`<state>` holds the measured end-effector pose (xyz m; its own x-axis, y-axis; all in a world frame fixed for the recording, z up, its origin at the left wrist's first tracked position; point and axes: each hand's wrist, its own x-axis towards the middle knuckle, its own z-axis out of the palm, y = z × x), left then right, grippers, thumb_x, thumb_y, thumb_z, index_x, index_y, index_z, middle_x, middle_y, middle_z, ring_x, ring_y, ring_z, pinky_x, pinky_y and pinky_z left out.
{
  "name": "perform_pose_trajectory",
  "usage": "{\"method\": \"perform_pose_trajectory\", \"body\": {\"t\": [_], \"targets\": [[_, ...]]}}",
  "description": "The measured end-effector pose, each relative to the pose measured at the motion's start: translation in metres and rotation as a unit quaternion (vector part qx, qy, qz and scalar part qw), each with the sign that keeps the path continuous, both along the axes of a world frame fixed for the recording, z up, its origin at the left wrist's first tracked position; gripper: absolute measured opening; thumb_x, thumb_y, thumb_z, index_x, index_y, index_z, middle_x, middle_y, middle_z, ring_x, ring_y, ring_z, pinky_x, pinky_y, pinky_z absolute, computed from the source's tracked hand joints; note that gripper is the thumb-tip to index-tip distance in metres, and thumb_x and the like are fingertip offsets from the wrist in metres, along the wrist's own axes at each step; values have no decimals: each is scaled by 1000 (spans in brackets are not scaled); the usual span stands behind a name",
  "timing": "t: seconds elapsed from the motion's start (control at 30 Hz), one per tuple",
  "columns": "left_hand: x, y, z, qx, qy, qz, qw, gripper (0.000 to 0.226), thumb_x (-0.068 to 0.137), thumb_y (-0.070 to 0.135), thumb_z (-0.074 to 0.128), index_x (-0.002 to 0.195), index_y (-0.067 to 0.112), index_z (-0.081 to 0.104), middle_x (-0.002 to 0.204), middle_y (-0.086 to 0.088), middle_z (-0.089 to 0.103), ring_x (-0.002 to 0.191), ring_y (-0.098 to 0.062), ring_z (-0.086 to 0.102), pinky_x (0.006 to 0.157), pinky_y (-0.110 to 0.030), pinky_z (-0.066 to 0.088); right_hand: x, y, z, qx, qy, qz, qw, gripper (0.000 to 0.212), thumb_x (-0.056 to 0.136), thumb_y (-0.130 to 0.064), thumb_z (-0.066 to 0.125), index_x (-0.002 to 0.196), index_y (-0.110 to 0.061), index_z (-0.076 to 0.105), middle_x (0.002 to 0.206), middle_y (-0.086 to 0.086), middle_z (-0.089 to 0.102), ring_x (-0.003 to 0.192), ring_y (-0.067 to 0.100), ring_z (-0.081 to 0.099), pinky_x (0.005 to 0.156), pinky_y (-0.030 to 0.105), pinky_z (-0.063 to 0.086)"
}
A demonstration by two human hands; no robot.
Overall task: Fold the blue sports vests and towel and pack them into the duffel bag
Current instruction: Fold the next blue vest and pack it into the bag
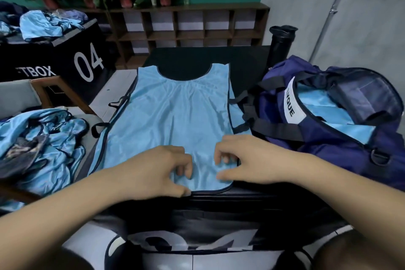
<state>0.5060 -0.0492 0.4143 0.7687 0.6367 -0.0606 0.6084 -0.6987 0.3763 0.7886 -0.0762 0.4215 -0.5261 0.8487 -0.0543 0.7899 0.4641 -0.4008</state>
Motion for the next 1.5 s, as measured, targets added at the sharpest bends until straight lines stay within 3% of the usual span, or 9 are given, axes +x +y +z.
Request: {"method": "perform_pose_trajectory", "body": {"t": [0.13,0.33,0.5,0.63,0.83,0.93,1.03,1.2,1.5], "targets": [[0,-1,-7,0,32,-15,999,22,83,45,81,97,34,67,94,18,58,89,4,57,77,-12,44,-7,-8,-10,-18,-21,63,998,33,89,-60,76,107,-36,63,102,-15,54,102,5,53,90,28,49],[-1,1,-8,-6,21,-31,999,9,82,25,72,85,32,66,89,15,60,80,-2,61,74,-27,53,-13,-3,-18,-14,-47,86,995,5,100,-32,66,96,-30,63,96,-13,53,96,6,51,89,37,50],[-1,5,-7,16,-42,-41,998,13,90,21,70,88,29,60,88,16,56,80,-2,57,75,-19,46,-15,-3,-21,-26,-39,85,995,35,95,-66,64,101,-32,56,101,-14,54,100,5,50,90,33,49],[-1,6,-5,28,-99,8,995,13,100,22,64,96,28,53,85,11,63,75,-8,59,72,-30,49,-18,1,-26,14,-32,85,996,25,103,-51,59,95,-29,50,96,-11,52,94,11,52,88,42,50],[2,18,-3,46,-191,63,978,27,105,38,64,120,27,45,72,5,57,61,-13,53,61,-20,39,-8,21,-4,87,72,-21,993,19,104,-38,63,90,-26,58,77,-9,63,77,11,60,72,34,50],[-3,29,5,72,-136,76,985,52,96,53,70,135,35,41,67,2,47,59,-16,46,58,-22,39,-3,32,6,100,108,-57,988,17,102,-31,67,88,-25,61,72,-7,63,71,12,59,66,29,46],[-10,41,11,138,-80,86,984,37,95,34,73,124,37,51,65,7,47,59,-13,49,57,-33,45,3,43,14,105,128,-89,982,15,99,-30,71,87,-26,64,76,-7,66,74,11,60,66,26,46],[-25,66,21,234,-31,166,958,20,85,17,72,91,28,57,74,13,50,68,-12,50,57,-30,31,12,59,26,139,134,-155,969,14,96,-30,75,85,-24,68,77,-6,63,75,8,57,66,22,41],[-56,119,33,215,-43,355,909,3,95,23,63,97,24,63,70,-5,68,63,-24,60,55,-37,49,2,89,33,115,145,-273,944,23,92,-33,77,71,-26,68,52,-13,63,52,8,58,57,30,46]]}}
